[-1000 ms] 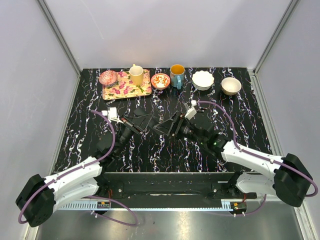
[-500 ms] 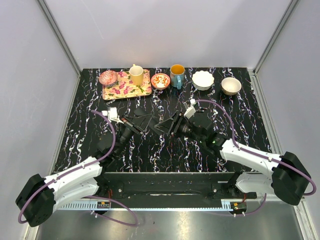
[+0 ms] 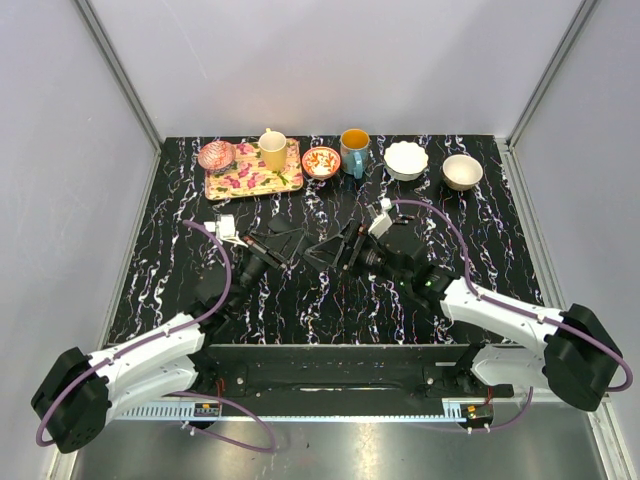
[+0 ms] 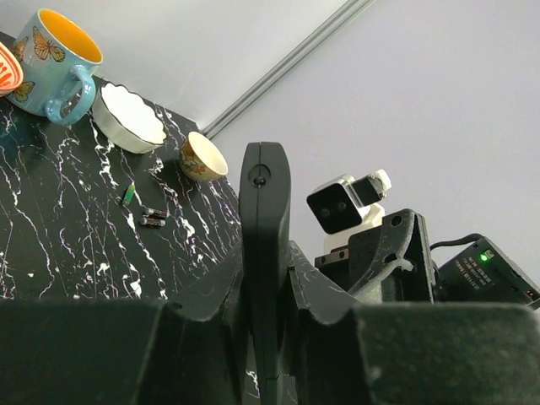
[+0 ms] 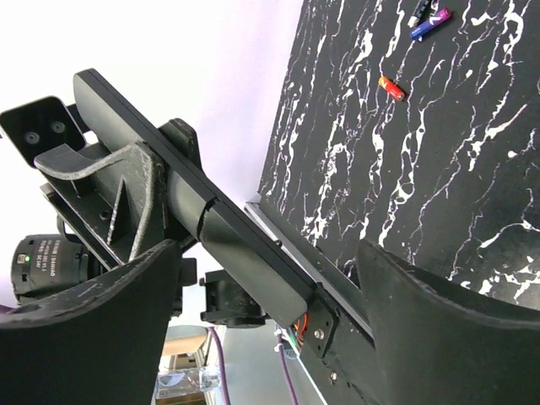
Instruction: Load the batteries into the remote control
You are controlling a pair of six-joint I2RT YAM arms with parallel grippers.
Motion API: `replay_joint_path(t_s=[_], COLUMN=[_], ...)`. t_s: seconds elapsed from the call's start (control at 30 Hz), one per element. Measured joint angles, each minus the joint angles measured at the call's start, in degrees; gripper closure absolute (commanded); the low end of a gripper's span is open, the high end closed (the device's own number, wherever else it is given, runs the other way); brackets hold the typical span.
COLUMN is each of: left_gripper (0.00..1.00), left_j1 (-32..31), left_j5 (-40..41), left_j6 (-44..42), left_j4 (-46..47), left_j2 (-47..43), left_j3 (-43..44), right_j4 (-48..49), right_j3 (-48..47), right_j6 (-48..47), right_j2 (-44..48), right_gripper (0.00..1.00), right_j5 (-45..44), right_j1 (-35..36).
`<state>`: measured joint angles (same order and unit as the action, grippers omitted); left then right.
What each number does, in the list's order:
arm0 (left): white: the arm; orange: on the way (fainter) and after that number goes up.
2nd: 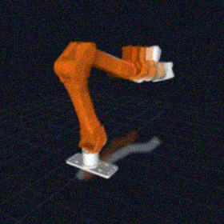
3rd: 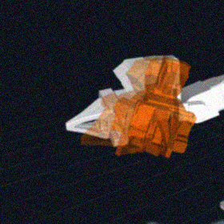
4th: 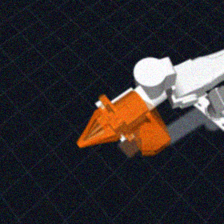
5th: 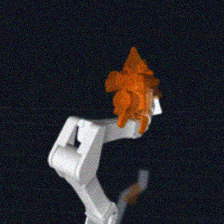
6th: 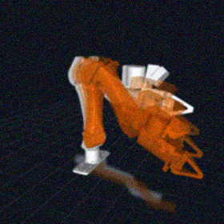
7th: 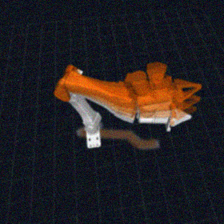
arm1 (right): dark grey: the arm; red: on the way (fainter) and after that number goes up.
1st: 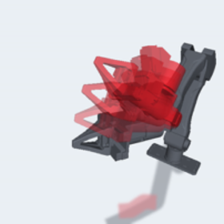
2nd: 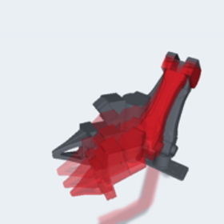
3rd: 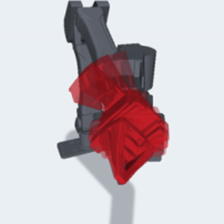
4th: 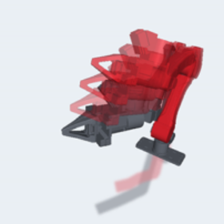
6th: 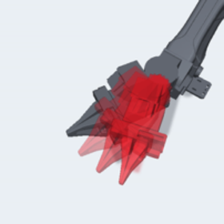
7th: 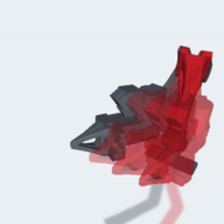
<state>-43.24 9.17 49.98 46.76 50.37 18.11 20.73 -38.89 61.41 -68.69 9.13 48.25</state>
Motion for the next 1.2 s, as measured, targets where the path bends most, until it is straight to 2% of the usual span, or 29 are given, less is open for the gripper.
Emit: replay_joint_path(t_s=[0.2,0.3,0.4,0.57,0.73,0.93,1.2], left_gripper=[1.00,1.00,1.00,1.00,1.00,1.00,1.00], left_j1=[0.00,0.04,0.90,6.64,9.73,9.75,9.75], left_j5=[0.11,0.28,-0.35,-8.55,-18.08,-25.31,-28.76], left_j6=[0.61,1.51,2.67,5.62,9.46,12.20,13.35], left_j4=[-1.05,-3.87,-9.64,-14.58,-14.14,-13.90,-12.76], left_j2=[0.35,0.48,0.79,5.31,12.13,16.13,16.24], left_j3=[0.00,0.35,2.03,6.34,8.13,9.49,10.54], right_j4=[-5.22,-12.09,-20.87,-35.65,-48.63,-54.77,-56.22], right_j3=[-1.25,-5.40,-11.54,-18.23,-22.69,-25.03,-29.16], right_j6=[-1.53,-5.03,-11.08,-21.79,-30.29,-35.17,-38.71], right_j2=[1.31,2.21,3.19,6.32,3.30,-0.98,-4.83], right_gripper=[0.02,0.03,0.09,0.12,0.12,0.11,0.12], right_j5=[-0.17,-0.55,-0.63,-2.14,-8.63,-12.79,-15.61], right_j1=[-0.17,-0.33,-0.37,0.13,5.22,8.02,8.50])
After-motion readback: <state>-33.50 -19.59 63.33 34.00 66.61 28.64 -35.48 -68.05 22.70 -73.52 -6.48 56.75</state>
